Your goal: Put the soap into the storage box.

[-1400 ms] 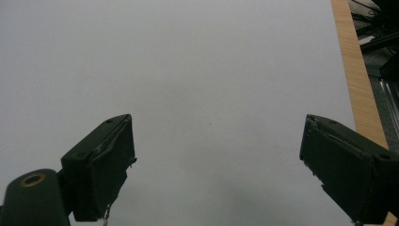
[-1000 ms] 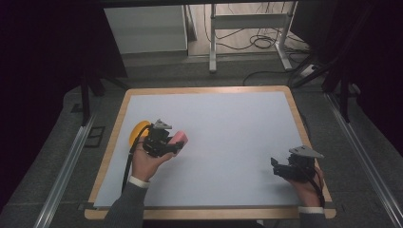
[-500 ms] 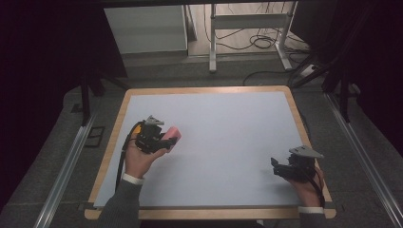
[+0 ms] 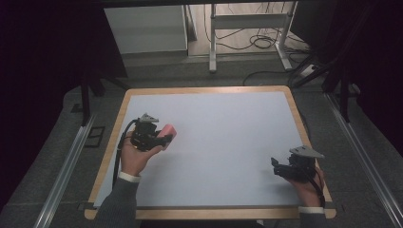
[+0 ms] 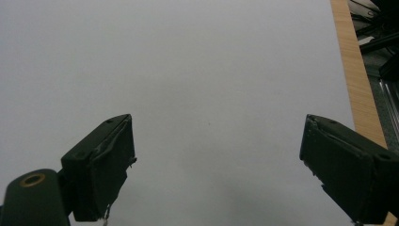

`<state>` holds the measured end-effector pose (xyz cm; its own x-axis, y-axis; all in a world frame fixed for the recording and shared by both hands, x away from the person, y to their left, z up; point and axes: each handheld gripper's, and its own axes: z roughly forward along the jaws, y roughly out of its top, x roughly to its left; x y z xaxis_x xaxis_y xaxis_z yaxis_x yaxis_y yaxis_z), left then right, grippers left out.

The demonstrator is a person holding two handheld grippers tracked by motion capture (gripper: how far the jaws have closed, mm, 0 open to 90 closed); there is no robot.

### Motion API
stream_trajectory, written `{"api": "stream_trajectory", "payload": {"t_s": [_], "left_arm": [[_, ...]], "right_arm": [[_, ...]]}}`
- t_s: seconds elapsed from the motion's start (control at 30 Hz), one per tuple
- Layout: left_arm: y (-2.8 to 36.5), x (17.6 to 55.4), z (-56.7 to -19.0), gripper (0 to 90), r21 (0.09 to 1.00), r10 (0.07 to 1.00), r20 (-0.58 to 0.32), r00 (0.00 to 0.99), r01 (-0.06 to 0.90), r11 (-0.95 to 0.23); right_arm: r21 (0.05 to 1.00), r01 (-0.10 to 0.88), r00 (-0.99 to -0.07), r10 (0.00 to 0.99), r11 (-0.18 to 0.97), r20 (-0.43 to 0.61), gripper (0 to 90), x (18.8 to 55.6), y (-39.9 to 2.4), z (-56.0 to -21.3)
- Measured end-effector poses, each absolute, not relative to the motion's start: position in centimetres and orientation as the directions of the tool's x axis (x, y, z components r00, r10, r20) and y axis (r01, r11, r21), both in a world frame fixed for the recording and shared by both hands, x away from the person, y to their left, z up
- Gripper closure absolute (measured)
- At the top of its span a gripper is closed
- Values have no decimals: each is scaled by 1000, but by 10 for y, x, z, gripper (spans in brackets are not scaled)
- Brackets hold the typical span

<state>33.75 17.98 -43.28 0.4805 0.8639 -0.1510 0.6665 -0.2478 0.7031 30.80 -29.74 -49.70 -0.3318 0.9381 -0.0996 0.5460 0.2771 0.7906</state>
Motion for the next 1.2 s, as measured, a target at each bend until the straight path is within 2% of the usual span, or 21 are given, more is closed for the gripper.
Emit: {"api": "stream_trajectory", "payload": {"t_s": [1.2], "left_arm": [[225, 356, -440, 601, 682, 923, -147, 354, 713, -165]], "right_arm": [[788, 548, -331, 938, 280, -103, 104, 308, -297, -498]]}}
